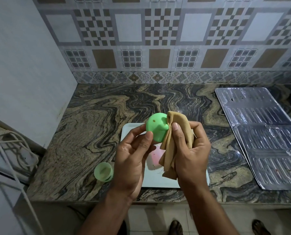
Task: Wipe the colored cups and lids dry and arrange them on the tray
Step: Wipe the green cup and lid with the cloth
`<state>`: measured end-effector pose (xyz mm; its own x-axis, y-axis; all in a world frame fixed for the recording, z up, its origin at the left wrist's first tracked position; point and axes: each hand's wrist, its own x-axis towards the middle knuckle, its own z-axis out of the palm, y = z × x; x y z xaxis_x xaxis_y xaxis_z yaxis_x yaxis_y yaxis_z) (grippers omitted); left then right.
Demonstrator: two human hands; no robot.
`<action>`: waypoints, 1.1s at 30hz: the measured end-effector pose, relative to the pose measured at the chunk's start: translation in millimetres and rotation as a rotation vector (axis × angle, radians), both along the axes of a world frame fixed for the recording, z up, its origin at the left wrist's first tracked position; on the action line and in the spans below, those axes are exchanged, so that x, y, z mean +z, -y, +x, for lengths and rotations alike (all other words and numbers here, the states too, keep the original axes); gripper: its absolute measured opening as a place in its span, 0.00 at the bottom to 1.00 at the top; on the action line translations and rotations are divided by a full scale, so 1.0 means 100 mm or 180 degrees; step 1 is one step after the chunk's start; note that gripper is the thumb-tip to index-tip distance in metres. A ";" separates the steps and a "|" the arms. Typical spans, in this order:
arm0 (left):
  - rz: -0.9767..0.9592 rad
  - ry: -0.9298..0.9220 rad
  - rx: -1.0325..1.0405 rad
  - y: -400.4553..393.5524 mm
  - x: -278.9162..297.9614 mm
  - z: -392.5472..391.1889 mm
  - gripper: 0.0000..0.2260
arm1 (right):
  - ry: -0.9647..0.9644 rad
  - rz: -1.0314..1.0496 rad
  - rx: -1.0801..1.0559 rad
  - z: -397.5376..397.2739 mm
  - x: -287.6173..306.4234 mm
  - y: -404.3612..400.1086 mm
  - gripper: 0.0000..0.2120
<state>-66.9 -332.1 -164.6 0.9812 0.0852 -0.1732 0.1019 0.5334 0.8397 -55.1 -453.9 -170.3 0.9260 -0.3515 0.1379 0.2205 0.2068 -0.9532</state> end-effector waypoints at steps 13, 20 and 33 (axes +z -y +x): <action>0.0547 0.0067 -0.0291 -0.34 0.04 0.15 0.08 | 0.0024 -0.0317 0.0175 0.23 0.11 0.26 0.09; 0.0002 -0.0099 -0.0510 -0.31 0.15 0.20 0.10 | 0.0120 -0.0360 0.0503 0.13 0.13 0.14 0.10; 0.0759 0.0336 -0.0715 -0.41 0.11 0.21 0.11 | 0.0447 -0.1224 0.0474 0.10 0.06 0.19 0.10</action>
<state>-46.2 -290.7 -153.6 0.9915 -0.1093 -0.0708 0.1004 0.2948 0.9503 -44.8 -472.5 -164.6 0.9256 -0.1139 0.3610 0.3482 -0.1180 -0.9300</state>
